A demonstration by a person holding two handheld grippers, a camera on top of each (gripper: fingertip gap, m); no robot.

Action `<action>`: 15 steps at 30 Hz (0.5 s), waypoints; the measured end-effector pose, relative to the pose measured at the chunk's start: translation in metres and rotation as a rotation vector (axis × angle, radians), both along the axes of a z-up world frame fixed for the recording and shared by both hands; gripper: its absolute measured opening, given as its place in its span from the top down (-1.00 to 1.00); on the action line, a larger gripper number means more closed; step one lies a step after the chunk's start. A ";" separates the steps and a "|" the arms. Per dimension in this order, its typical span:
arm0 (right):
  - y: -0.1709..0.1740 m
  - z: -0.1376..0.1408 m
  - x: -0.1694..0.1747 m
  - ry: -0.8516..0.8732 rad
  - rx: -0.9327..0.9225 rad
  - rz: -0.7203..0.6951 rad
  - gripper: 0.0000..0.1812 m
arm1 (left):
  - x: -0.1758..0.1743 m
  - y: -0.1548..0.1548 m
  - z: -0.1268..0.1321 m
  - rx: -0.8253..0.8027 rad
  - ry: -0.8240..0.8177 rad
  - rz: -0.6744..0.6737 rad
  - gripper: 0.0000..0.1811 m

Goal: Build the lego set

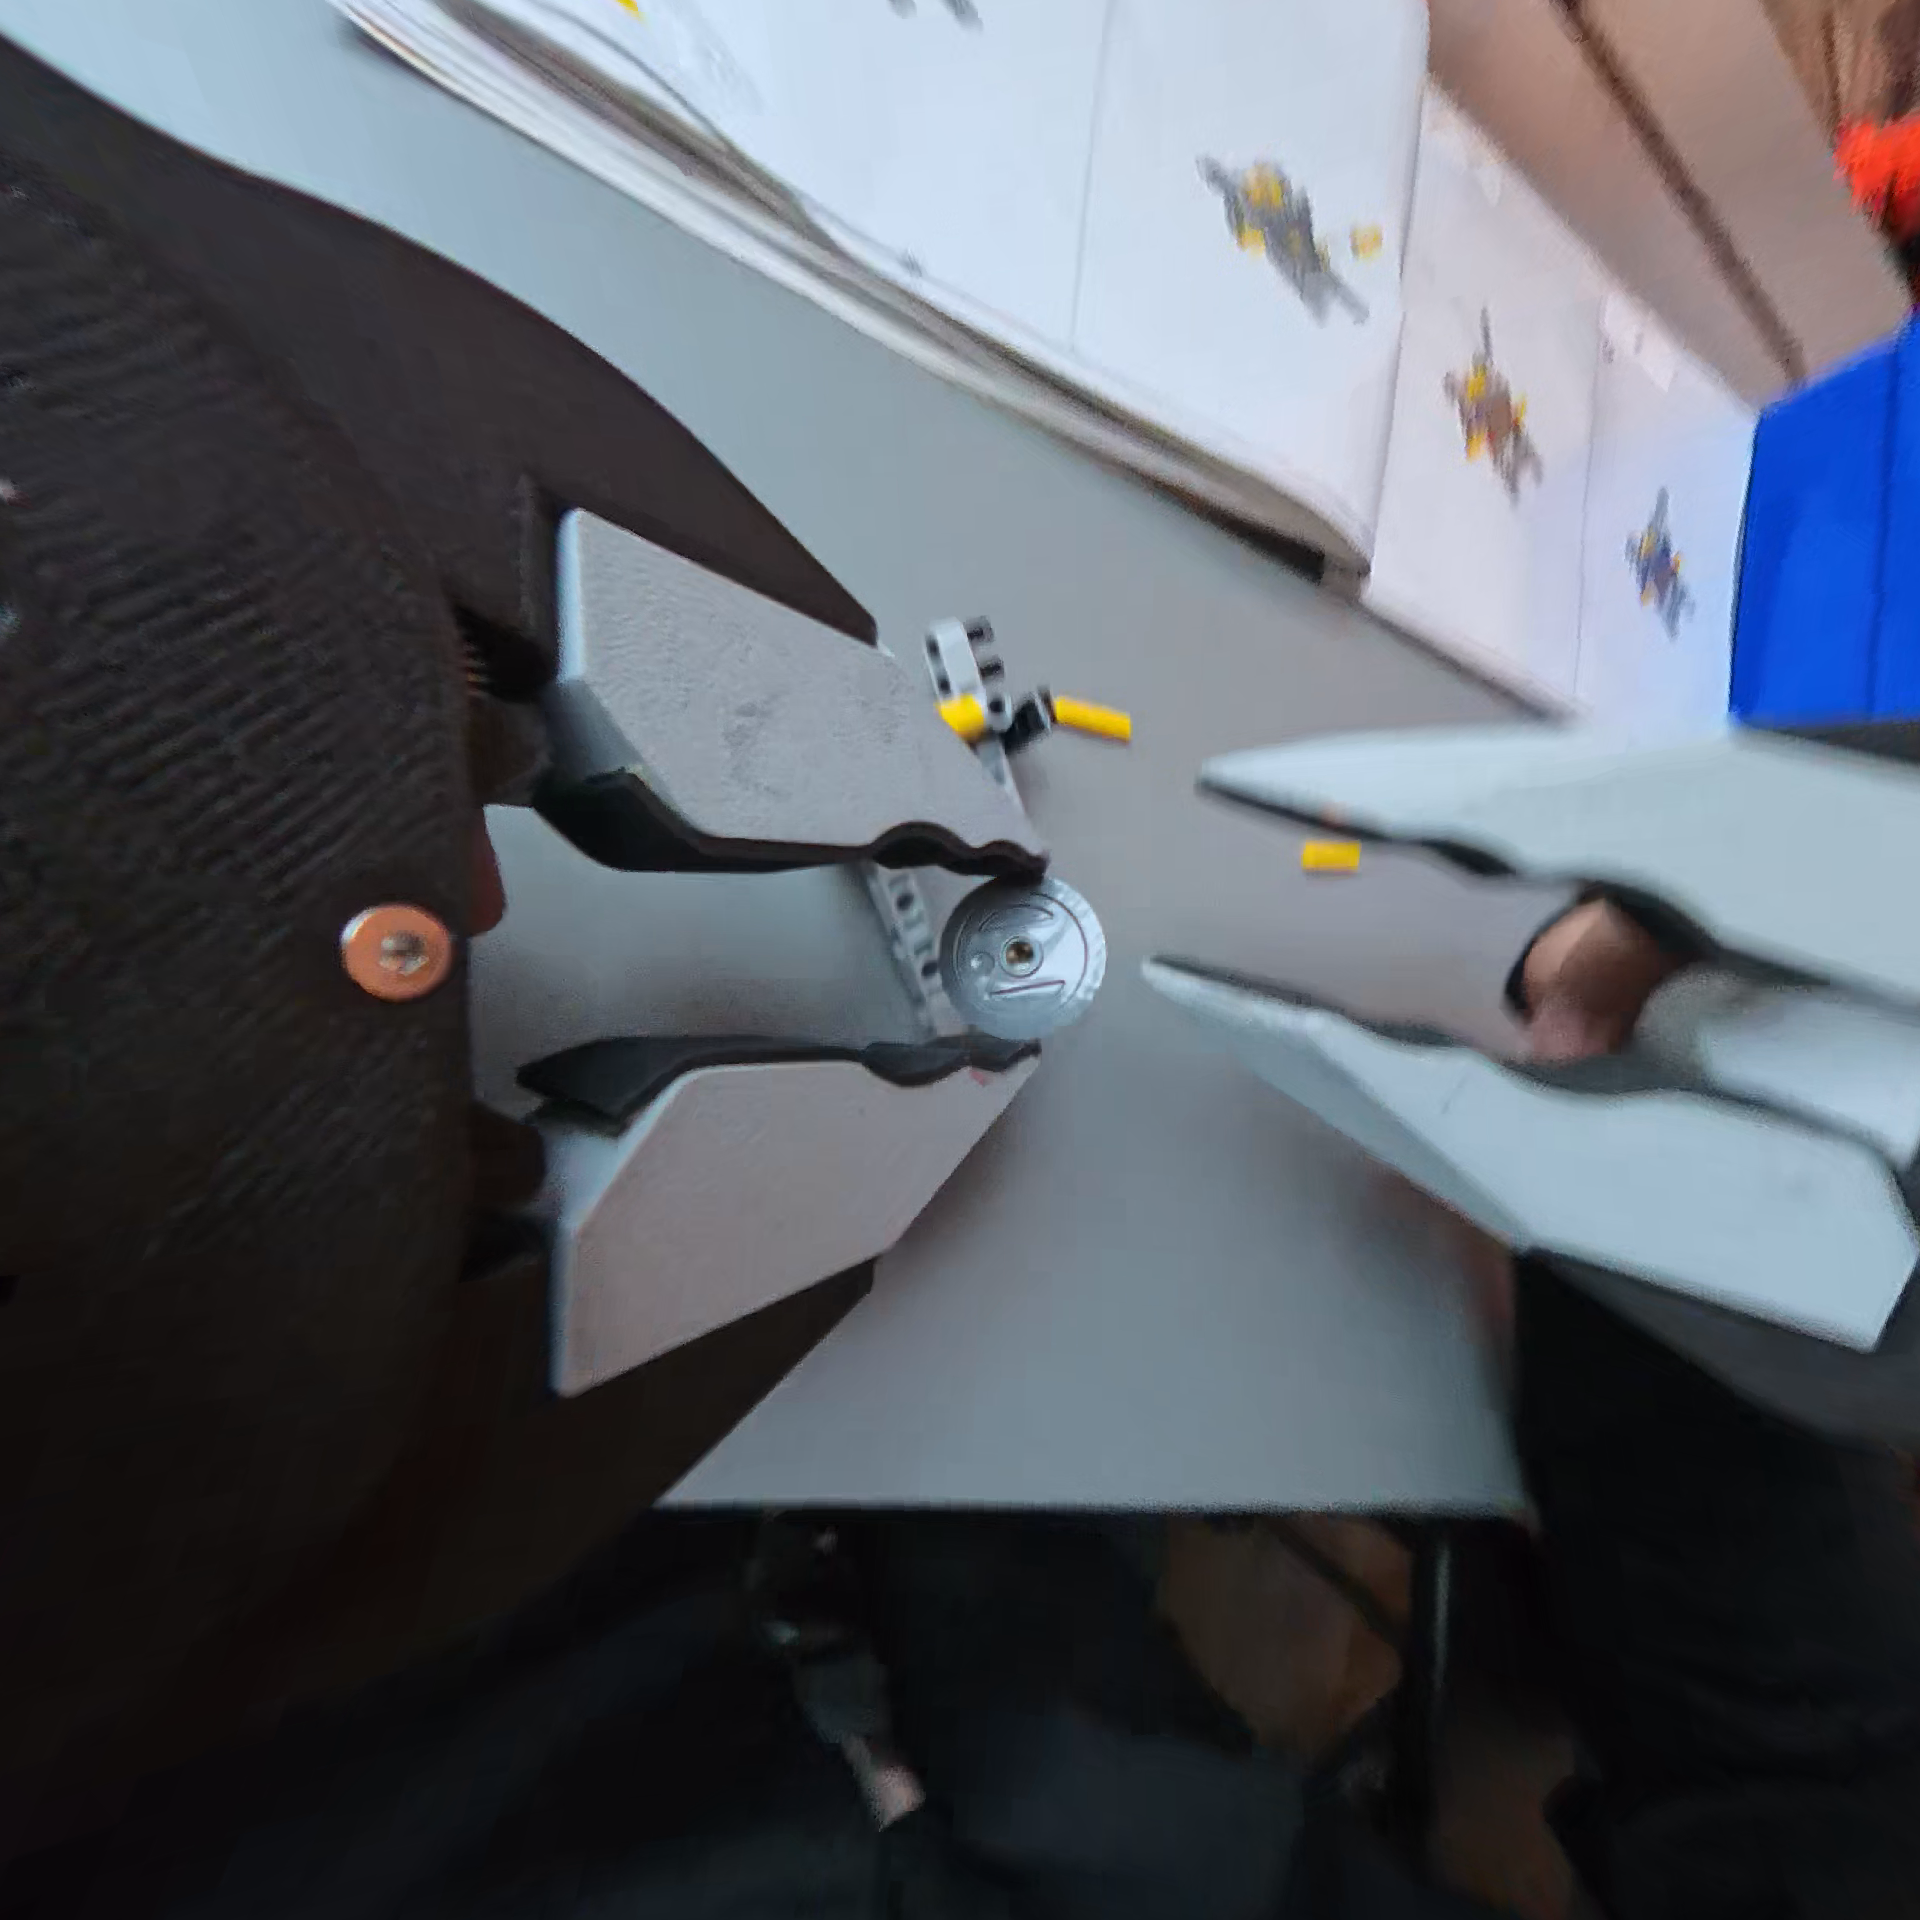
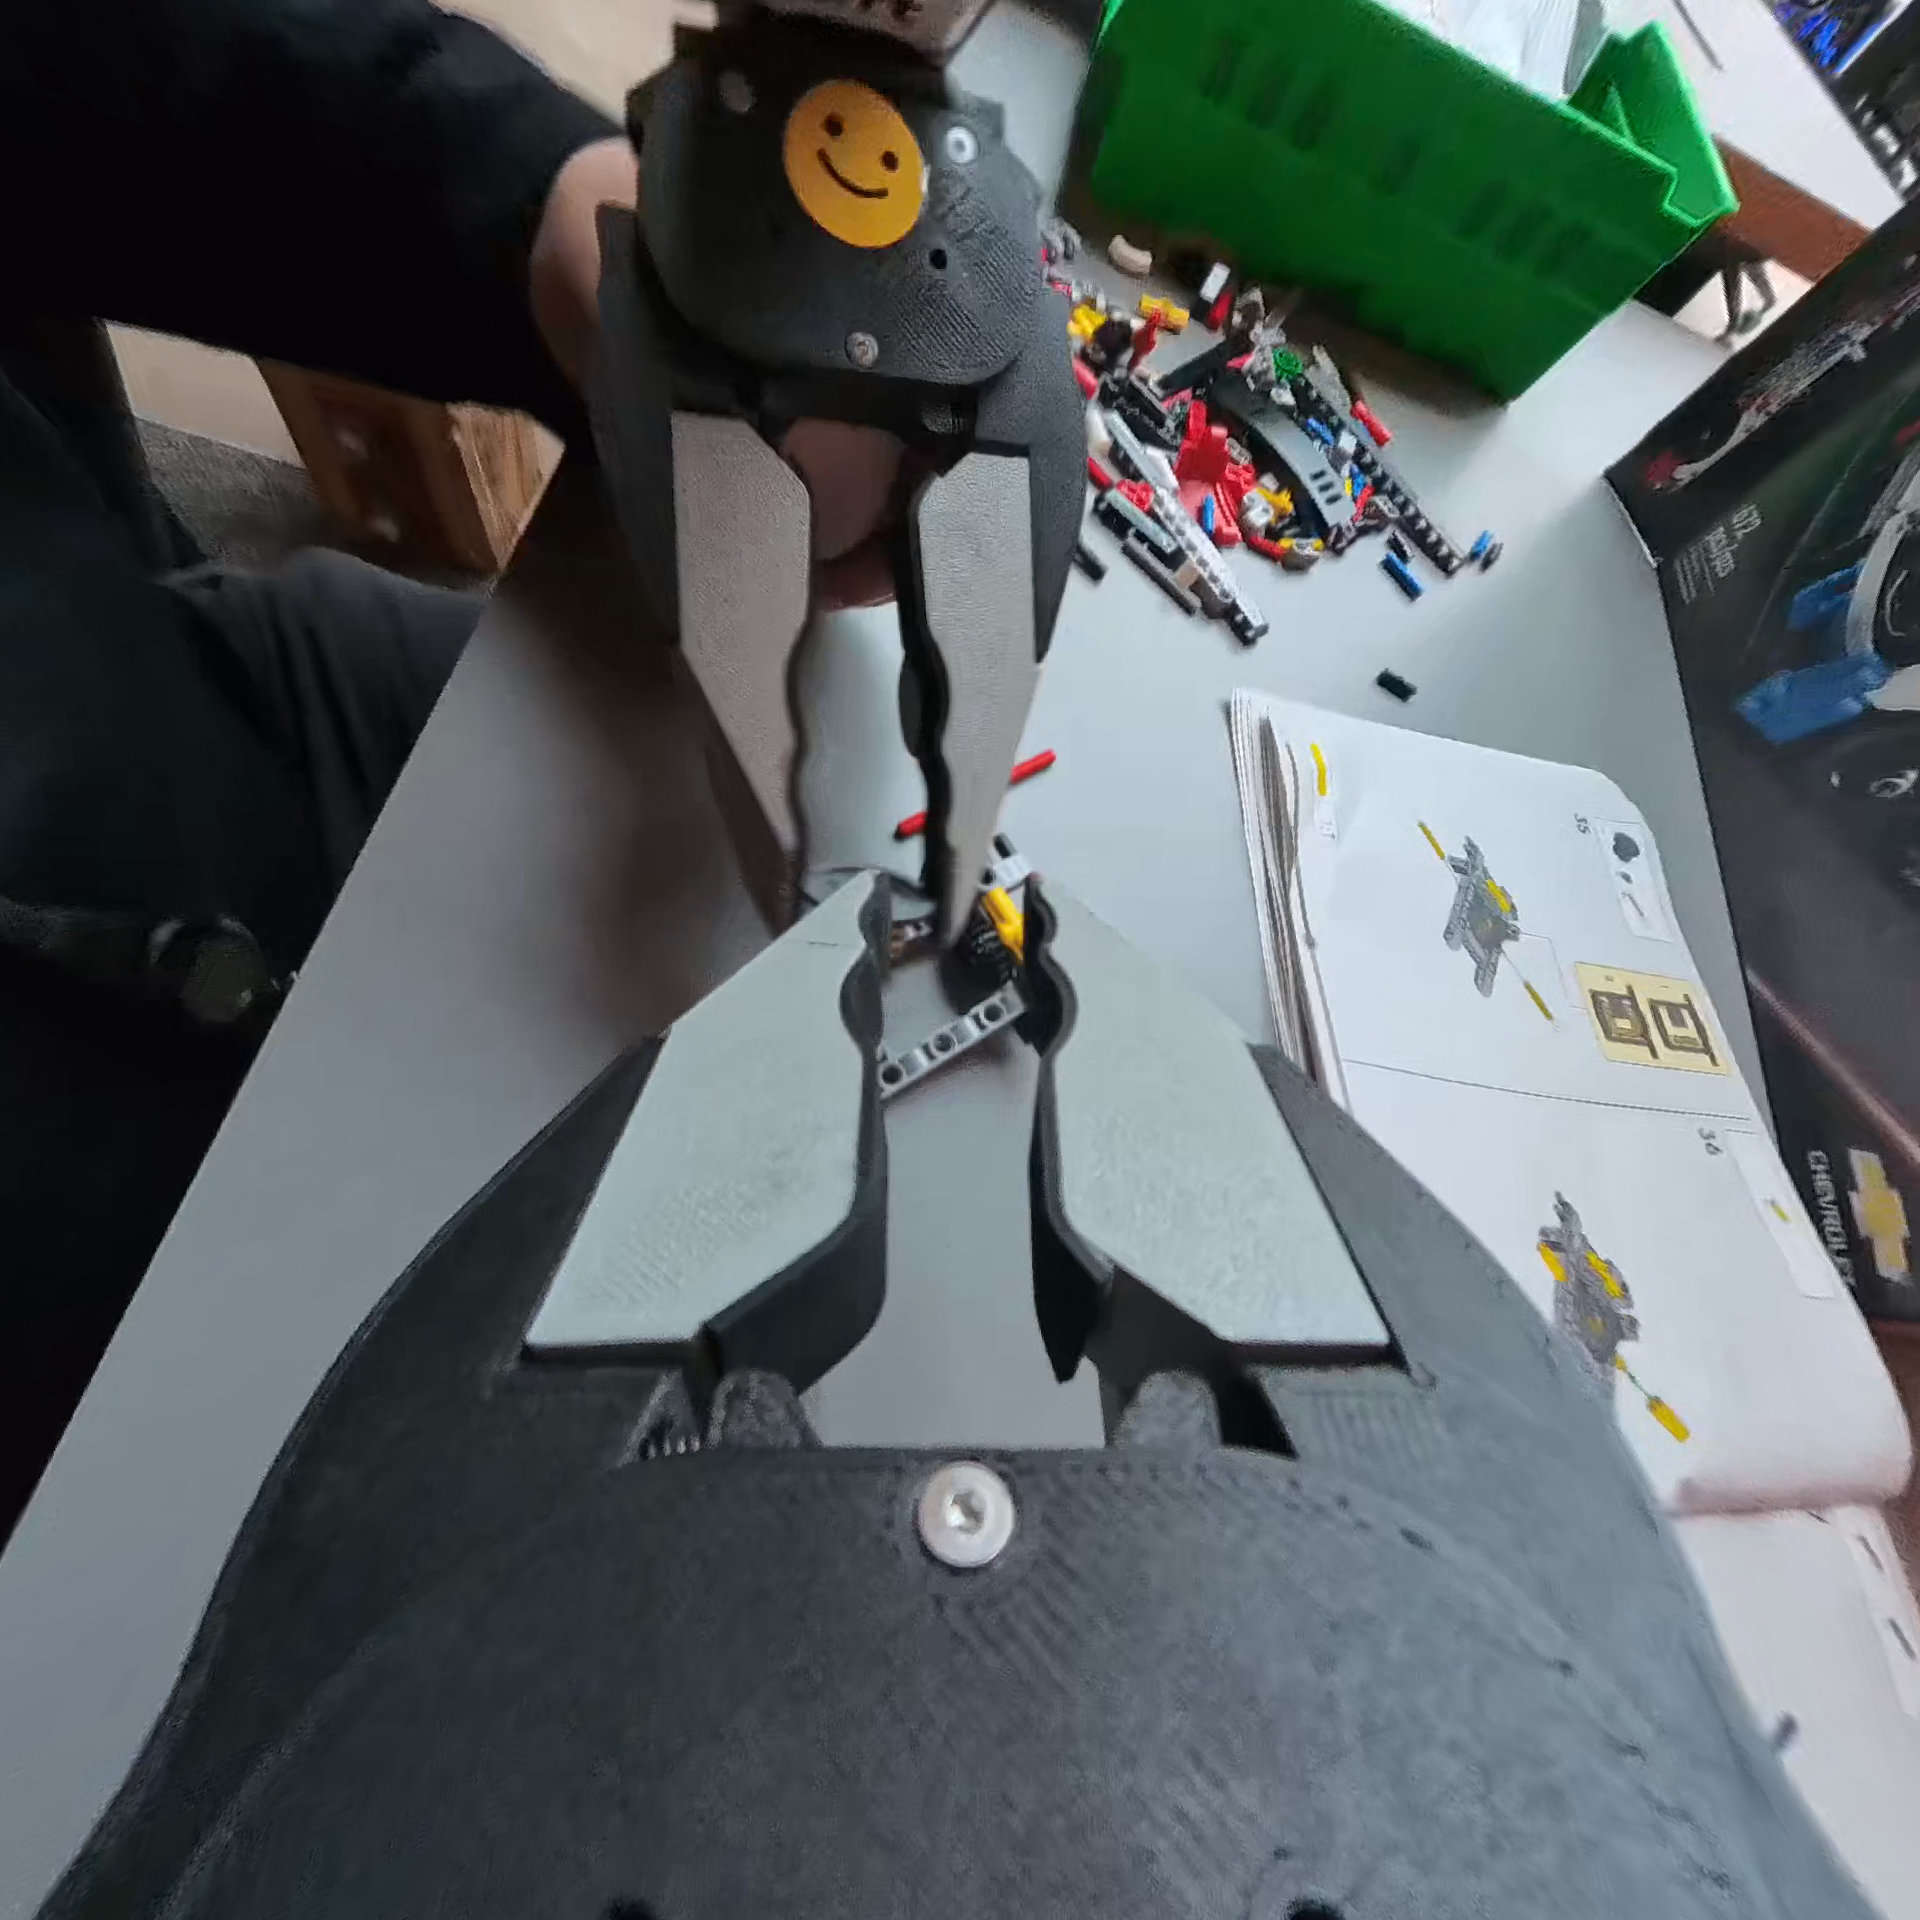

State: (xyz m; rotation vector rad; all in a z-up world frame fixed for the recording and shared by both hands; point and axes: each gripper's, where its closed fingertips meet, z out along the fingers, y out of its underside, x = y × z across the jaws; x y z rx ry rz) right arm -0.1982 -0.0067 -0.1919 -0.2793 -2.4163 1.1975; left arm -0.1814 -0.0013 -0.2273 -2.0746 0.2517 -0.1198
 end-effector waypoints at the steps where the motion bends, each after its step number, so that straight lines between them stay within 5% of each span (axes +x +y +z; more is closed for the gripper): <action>1: 0.002 0.001 0.004 0.020 0.017 0.014 0.75 | 0.006 -0.002 -0.004 -0.027 -0.012 -0.059 0.69; 5: 0.006 0.007 0.033 0.011 0.030 0.139 0.92 | 0.014 -0.012 -0.010 -0.144 -0.063 -0.245 0.69; 9: -0.002 0.015 0.044 0.097 0.104 0.163 0.84 | 0.034 -0.015 0.018 -0.126 -0.239 -0.447 0.70; 15: -0.017 0.014 0.053 0.187 0.248 0.196 0.88 | 0.043 -0.006 0.031 -0.133 -0.300 -0.526 0.69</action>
